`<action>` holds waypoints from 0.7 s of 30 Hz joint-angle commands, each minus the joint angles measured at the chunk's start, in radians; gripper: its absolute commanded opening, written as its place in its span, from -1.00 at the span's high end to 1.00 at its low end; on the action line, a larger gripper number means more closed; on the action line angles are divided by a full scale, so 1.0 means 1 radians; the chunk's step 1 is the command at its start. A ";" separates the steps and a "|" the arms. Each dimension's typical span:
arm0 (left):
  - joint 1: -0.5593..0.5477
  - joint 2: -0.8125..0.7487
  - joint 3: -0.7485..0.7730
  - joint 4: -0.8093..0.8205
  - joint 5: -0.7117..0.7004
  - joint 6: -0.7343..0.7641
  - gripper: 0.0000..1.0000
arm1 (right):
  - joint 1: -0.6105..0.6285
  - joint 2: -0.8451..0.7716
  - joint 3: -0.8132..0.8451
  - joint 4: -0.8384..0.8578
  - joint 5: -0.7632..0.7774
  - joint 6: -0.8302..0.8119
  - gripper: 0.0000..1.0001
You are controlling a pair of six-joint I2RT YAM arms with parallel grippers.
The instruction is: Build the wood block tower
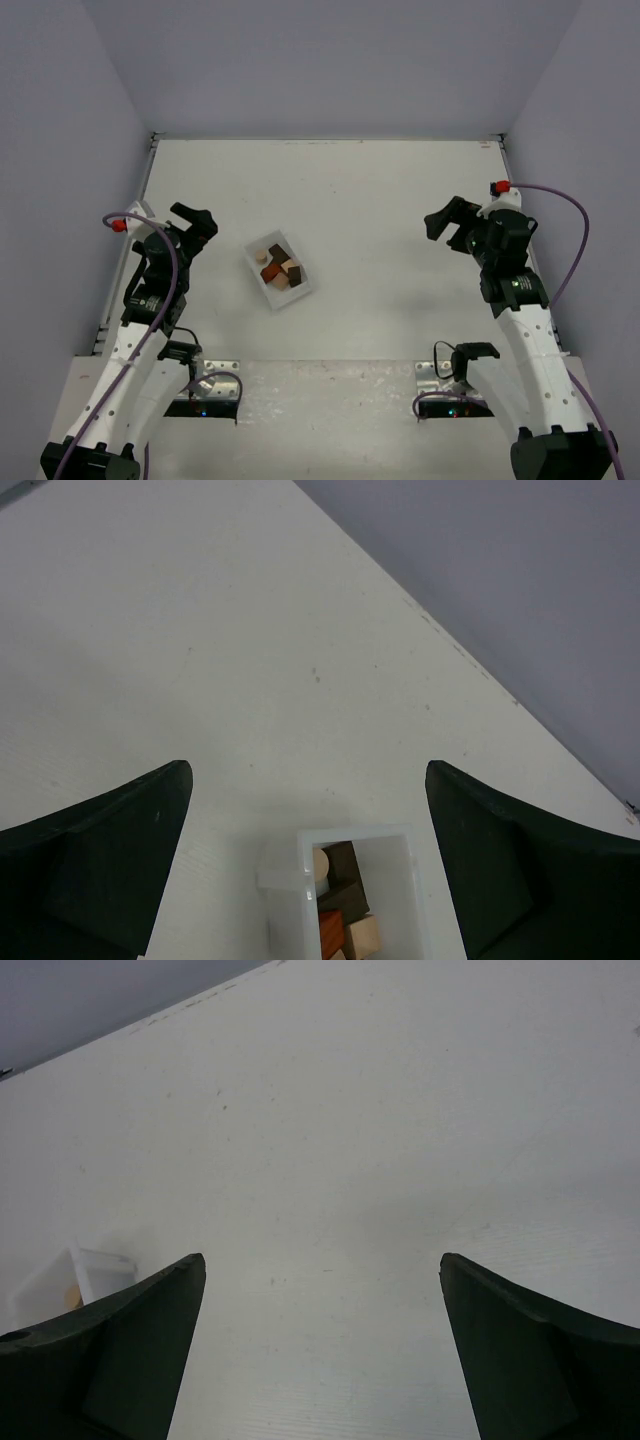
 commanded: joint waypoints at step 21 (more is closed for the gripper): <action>0.007 0.031 0.048 0.034 0.013 -0.005 -1.00 | 0.585 0.451 0.243 0.087 -0.107 -0.303 -0.97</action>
